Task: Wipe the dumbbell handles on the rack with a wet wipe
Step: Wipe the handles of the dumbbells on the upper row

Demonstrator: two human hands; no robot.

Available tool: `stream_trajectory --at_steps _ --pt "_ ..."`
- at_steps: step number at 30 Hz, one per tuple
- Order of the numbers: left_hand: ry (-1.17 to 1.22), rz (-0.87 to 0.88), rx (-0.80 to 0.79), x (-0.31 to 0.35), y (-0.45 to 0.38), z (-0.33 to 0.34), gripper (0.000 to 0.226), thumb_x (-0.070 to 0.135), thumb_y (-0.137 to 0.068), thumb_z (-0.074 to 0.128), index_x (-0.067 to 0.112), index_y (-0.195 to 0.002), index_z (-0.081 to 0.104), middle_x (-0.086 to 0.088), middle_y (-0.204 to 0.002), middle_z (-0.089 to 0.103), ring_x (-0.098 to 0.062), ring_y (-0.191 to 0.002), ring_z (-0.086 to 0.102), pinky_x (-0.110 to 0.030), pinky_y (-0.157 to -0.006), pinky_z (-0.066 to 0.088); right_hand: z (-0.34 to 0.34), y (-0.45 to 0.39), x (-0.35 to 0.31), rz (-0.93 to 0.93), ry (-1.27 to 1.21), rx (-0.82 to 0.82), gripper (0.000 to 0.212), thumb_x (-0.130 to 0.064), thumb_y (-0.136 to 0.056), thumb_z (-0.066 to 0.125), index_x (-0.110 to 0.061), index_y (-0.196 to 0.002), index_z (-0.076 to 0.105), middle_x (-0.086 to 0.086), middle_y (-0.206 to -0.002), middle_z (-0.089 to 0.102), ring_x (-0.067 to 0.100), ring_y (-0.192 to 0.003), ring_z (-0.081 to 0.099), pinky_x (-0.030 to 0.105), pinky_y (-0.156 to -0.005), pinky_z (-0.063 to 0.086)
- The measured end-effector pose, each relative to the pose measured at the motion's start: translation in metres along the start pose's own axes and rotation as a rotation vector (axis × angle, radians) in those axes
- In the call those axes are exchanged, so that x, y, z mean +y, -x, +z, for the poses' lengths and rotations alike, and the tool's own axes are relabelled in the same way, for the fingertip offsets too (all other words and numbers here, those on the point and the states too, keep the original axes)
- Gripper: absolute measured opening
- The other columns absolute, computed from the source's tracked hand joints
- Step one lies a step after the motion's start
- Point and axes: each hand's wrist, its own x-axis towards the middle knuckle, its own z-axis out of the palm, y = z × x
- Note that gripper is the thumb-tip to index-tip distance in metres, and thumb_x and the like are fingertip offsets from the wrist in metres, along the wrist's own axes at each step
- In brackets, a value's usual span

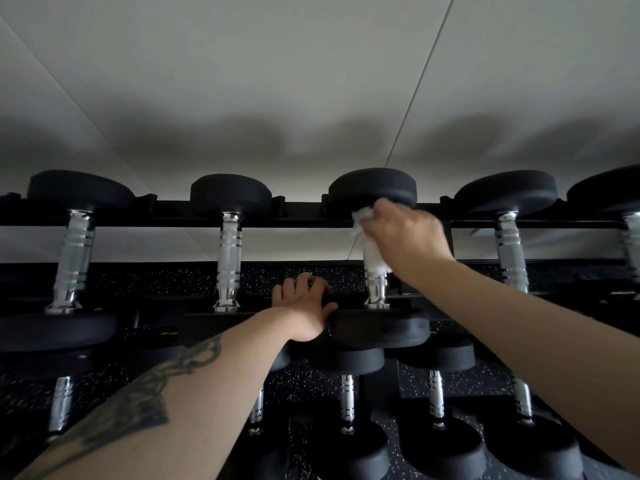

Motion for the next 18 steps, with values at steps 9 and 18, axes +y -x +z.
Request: stream_trajectory --at_steps 9,18 --pt "-0.016 0.003 0.008 0.001 0.0 0.0 0.036 0.048 -0.099 0.032 0.034 -0.131 0.033 0.0 -0.142 0.023 -0.025 -0.126 0.027 -0.037 -0.104 0.019 -0.003 0.002 -0.009 1.121 -0.961 -0.184 0.019 -0.019 -0.089 0.059 -0.023 -0.103 0.072 0.0 -0.092 0.071 0.015 -0.074 0.062 0.032 -0.071 0.054" --pt "-0.028 -0.003 -0.002 0.001 0.001 -0.001 0.035 0.048 -0.099 0.033 0.034 -0.131 0.034 -0.001 -0.142 0.024 -0.025 -0.126 0.026 -0.038 -0.104 0.019 0.015 -0.01 -0.009 1.537 -1.948 -0.274 0.028 -0.021 -0.1 0.036 -0.008 -0.106 0.06 0.011 -0.1 0.067 0.024 -0.097 0.063 0.037 -0.098 0.047"
